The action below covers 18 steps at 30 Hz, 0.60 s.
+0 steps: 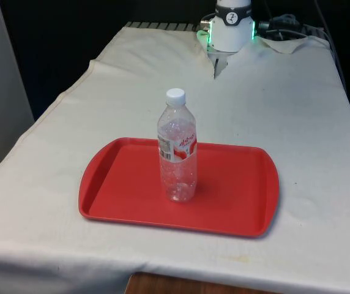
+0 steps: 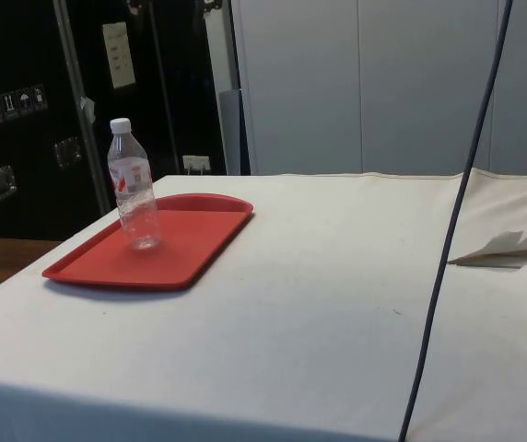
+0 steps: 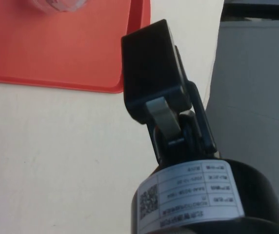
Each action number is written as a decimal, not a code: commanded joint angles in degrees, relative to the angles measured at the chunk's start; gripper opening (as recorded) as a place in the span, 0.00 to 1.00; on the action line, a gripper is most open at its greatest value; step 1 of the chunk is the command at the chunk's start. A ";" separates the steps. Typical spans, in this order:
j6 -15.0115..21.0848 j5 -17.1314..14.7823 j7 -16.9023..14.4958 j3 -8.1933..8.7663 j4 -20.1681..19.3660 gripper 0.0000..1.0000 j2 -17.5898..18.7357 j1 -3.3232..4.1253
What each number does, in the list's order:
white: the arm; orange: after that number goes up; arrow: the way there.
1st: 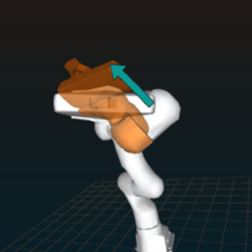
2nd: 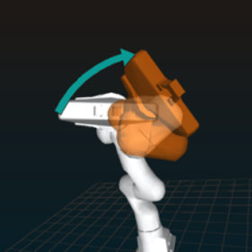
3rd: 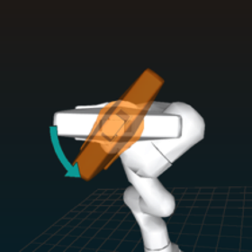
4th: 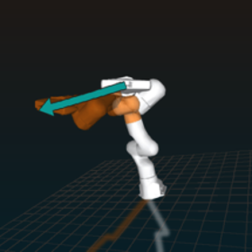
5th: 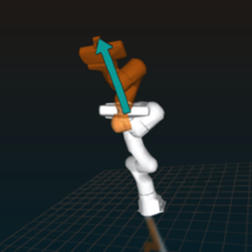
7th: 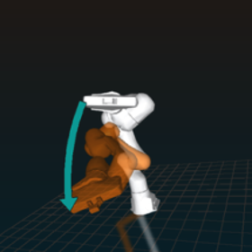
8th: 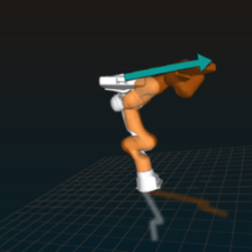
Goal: Place the bottle upright on the tray.
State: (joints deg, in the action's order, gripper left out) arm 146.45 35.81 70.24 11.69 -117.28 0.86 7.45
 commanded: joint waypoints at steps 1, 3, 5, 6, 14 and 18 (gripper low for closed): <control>-0.23 -1.26 0.23 -0.11 -0.34 1.00 -0.29 0.06; -0.40 -2.01 0.23 -0.11 -0.40 1.00 -0.34 0.06; -0.57 -2.75 0.23 -0.11 -0.40 1.00 -0.40 0.06; -0.63 -3.15 0.23 -0.11 -0.40 1.00 -0.46 0.06; -1.49 -6.19 0.23 -0.17 -0.40 1.00 -0.74 0.06; -1.66 -6.93 0.00 -0.11 -0.06 1.00 -0.40 0.00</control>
State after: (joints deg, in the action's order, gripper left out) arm 144.79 28.88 70.24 11.57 -117.34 0.46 7.45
